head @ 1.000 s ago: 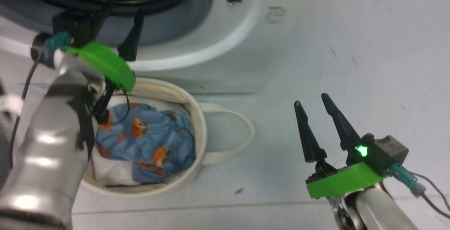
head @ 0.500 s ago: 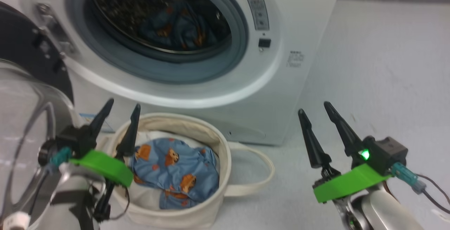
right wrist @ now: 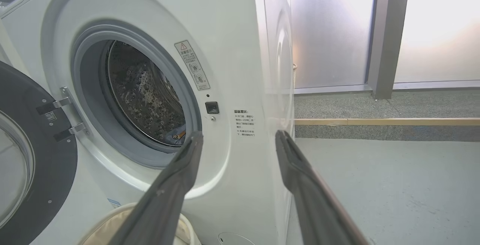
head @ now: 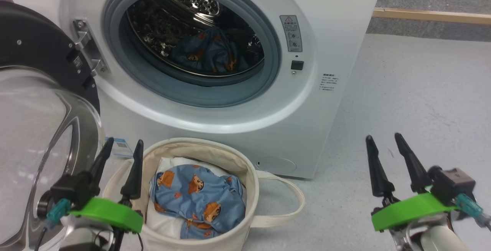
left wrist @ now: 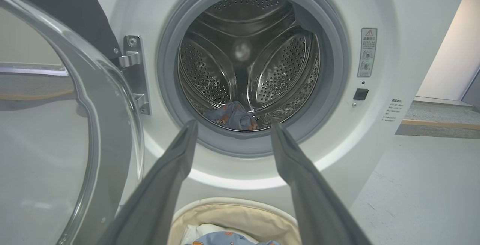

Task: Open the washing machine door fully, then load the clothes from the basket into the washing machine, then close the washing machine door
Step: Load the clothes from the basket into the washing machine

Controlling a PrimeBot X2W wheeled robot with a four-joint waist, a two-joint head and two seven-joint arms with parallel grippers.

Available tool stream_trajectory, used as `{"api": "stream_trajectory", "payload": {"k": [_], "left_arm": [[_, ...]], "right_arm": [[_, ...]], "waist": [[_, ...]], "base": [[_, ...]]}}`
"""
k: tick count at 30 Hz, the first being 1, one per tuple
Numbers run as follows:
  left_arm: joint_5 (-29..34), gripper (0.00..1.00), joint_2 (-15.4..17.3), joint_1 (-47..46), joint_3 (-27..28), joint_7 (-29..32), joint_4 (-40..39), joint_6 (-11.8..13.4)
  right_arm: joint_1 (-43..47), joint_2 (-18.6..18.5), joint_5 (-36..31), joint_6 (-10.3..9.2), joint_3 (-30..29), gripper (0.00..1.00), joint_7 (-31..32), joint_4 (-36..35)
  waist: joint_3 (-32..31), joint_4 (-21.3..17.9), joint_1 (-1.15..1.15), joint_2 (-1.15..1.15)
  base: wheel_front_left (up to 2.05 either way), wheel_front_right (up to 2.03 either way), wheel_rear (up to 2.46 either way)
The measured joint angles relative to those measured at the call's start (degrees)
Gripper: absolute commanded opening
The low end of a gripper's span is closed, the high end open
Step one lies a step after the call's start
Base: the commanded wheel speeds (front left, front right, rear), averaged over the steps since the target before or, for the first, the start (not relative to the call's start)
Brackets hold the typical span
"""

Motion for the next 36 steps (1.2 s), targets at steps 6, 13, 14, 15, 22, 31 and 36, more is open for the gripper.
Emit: {"api": "stream_trajectory", "payload": {"k": [6,13,14,15,22,31,36], "left_arm": [[1.3,1.0,-0.9,1.3,1.7,0.0,-0.7,-0.5],[2.0,1.0,-2.1,1.3,2.9,0.0,-1.0,-1.0],[2.0,1.0,-2.2,1.3,3.0,0.0,-1.0,-1.0],[2.0,1.0,-2.3,1.3,3.1,0.0,-1.0,-1.0],[2.1,1.0,-2.7,1.3,3.3,0.0,-1.0,-1.0],[2.4,1.0,-3.3,1.3,3.6,0.0,-1.0,-1.0],[2.4,1.0,-3.9,1.3,3.5,0.0,-0.6,-1.0]], "right_arm": [[1.4,0.7,-0.6,0.0,-3.5,1.0,0.0,-0.1],[2.2,0.8,-1.5,0.0,-5.7,1.0,0.0,-0.4],[2.3,0.8,-1.5,0.0,-5.8,1.0,0.0,-0.4],[2.3,0.8,-1.5,0.0,-5.8,1.0,0.0,-0.4],[2.3,0.8,-1.5,0.0,-5.8,1.0,0.0,-0.1],[2.3,1.3,-1.4,0.0,-5.6,1.0,0.0,0.1],[2.2,1.4,-1.4,0.0,-5.6,1.0,0.0,0.1]], "waist": [[0.0,-0.3,0.0,0.0],[0.0,-0.7,0.01,0.0],[0.0,-0.7,0.0,0.0],[0.0,-0.7,0.0,0.0],[-0.2,-1.0,0.0,0.0],[0.1,-1.3,0.0,0.0],[0.6,-1.2,0.0,0.0]], "base": [[0.0,0.0,0.0],[0.0,0.0,0.0],[0.0,0.0,0.0],[0.0,0.0,0.0],[0.0,0.0,0.0],[0.0,0.0,0.0],[0.0,0.0,0.0]]}}
